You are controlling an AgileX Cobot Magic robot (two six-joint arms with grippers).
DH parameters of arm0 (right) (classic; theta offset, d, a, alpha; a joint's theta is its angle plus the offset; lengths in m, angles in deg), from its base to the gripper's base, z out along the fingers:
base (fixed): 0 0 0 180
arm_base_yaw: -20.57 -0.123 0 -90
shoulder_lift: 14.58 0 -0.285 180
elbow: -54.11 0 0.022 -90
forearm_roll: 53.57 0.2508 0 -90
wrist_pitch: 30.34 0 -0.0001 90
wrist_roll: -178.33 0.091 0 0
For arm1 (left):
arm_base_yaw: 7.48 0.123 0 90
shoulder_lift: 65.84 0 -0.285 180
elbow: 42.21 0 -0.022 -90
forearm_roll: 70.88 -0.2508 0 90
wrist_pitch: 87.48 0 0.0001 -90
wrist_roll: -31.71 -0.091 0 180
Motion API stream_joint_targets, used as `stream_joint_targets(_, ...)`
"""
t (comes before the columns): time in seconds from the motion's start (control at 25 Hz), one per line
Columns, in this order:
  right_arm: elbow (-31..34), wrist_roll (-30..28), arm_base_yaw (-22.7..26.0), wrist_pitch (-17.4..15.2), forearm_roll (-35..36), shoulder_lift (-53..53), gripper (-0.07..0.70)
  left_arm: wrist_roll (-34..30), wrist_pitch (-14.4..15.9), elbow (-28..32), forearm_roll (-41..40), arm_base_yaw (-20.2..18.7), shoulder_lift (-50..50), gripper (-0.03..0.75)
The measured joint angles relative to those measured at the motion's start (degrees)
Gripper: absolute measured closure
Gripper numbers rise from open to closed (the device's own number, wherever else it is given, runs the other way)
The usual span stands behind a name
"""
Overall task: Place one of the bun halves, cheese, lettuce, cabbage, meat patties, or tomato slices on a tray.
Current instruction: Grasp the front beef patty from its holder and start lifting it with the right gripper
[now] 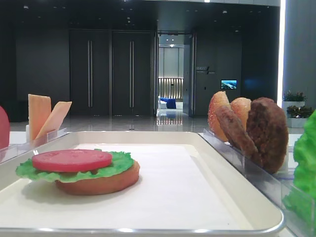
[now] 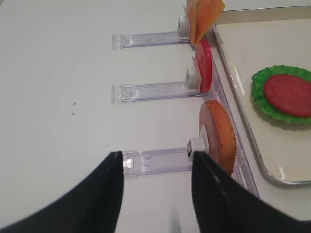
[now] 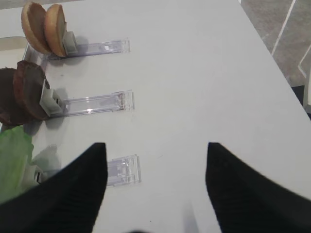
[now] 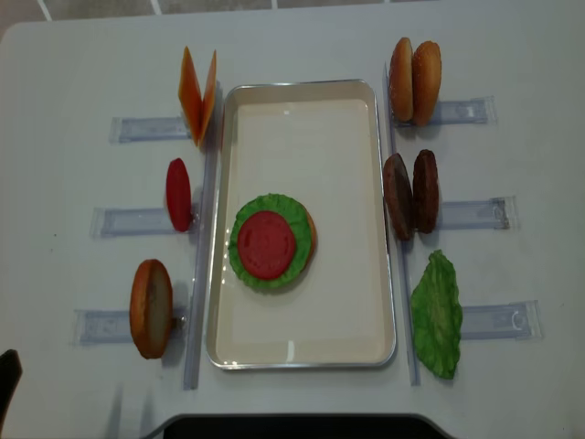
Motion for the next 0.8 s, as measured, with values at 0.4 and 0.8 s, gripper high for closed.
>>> stream_joint_targets(0.4,0.0,0.0,0.0,0.0,0.0,0.0,0.209,0.0,0.0,0.0,0.0,0.0,0.0,0.451)
stream_joint_targets(0.8,0.0,0.0,0.0,0.0,0.0,0.0,0.209,0.0,0.0,0.0,0.0,0.0,0.0,0.538)
